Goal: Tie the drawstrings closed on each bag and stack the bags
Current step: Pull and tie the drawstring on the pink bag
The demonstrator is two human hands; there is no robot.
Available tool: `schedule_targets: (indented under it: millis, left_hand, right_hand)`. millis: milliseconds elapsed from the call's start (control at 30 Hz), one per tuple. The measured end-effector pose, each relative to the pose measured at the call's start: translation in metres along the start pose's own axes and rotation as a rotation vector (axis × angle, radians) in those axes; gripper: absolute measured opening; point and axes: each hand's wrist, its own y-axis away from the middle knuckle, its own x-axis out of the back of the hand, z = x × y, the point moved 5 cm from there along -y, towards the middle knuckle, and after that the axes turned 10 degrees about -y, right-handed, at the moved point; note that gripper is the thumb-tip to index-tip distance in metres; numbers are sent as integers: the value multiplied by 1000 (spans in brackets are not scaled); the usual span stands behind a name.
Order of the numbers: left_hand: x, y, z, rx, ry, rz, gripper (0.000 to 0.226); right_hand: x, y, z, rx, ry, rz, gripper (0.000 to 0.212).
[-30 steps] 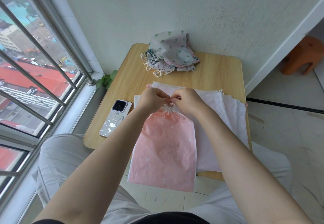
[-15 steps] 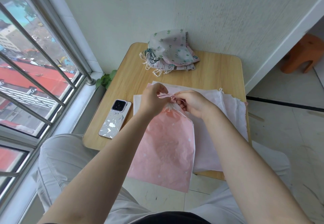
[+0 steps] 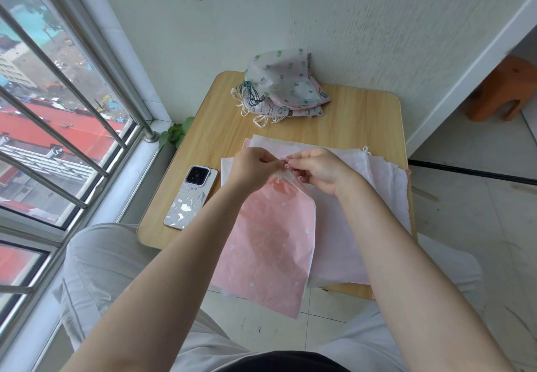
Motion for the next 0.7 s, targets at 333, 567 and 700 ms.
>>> schedule_targets:
  millis: [333, 567, 700]
  left_hand:
    - [1, -4, -15, 154, 40, -129, 21]
    - [14, -8, -28, -11, -440, -185, 27]
    - [17, -9, -28, -33, -587, -156, 32]
  right_hand:
    - [17, 0, 1, 150, 241, 307, 9]
    - [38, -8, -6, 243, 426, 490, 19]
    - [31, -9, -10, 254, 455, 495, 22]
